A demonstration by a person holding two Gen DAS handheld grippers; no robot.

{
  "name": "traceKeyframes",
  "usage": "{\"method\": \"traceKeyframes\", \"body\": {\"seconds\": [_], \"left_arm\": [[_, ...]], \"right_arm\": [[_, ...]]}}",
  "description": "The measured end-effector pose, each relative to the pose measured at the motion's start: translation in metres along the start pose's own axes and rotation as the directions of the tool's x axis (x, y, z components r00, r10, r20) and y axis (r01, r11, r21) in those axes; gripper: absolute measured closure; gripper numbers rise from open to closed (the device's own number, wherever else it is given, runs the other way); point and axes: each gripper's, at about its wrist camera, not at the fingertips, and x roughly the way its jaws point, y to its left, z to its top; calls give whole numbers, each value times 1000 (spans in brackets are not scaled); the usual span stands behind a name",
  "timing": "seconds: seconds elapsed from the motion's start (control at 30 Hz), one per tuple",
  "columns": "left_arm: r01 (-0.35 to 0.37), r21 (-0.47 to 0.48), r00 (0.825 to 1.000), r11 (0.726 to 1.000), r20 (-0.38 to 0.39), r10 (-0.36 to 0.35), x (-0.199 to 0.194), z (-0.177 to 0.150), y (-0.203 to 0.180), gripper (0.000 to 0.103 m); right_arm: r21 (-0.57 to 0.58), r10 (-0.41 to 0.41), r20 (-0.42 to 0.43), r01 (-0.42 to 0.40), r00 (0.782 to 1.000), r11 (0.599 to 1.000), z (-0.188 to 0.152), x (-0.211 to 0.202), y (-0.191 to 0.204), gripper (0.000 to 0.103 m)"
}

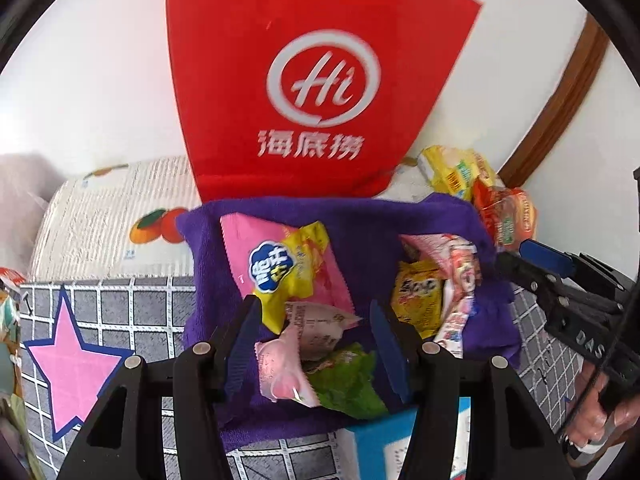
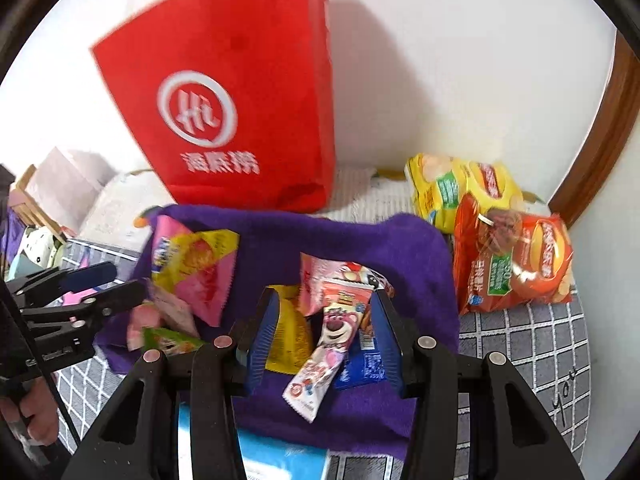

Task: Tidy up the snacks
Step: 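Move the right tool to the red candy packet while the left tool reaches the strawberry-print packet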

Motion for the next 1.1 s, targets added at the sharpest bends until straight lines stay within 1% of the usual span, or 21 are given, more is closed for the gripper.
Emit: {"method": "traceKeyframes", "body": {"seconds": [0.03, 0.1, 0.2, 0.3, 0.4, 0.43, 0.53, 0.63, 0.8, 0.97, 1.0, 1.1], "left_arm": [[4, 5, 1000, 1000, 11, -4, -5, 0, -2, 49], [11, 17, 1000, 1000, 22, -12, -12, -1, -8, 49], [19, 35, 999, 999, 40, -20, -22, -1, -16, 49], [21, 54, 997, 998, 73, -25, -40, -3, -26, 49], [27, 84, 993, 996, 113, -37, -60, -7, -36, 48], [28, 89, 992, 996, 121, -39, -65, -9, -38, 47], [28, 102, 992, 994, 122, -40, -80, -18, -44, 47], [17, 133, 990, 991, 137, -36, -98, -35, -48, 46], [-9, 152, 988, 988, 151, -14, -119, -69, -44, 45], [-40, 114, 992, 993, 122, 26, -120, -107, -19, 44], [-44, 103, 993, 994, 113, 32, -118, -114, -13, 44], [-53, 74, 996, 996, 74, 47, -110, -136, 3, 44]], "right_arm": [[-3, 9, 19, -9, 1000, 1000, -2, -9, 2, 52], [5, 42, 48, -42, 998, 999, -10, -24, 5, 47], [19, 79, 46, -80, 996, 997, -28, -41, 6, 47], [14, 45, 31, -46, 998, 999, -47, -58, 6, 47], [13, 8, 35, -8, 999, 1000, -67, -79, 3, 47], [17, 3, 36, -4, 999, 1000, -73, -85, 0, 47], [29, -7, 56, 5, 998, 1000, -92, -107, -3, 47], [40, 8, 74, -11, 997, 999, -111, -120, 0, 46], [46, 68, 59, -71, 996, 996, -142, -118, 16, 46], [39, 117, 43, -119, 992, 992, -174, -107, 33, 47], [36, 124, 40, -126, 991, 991, -181, -105, 35, 48], [34, 139, 24, -140, 990, 990, -198, -95, 41, 57]]}}
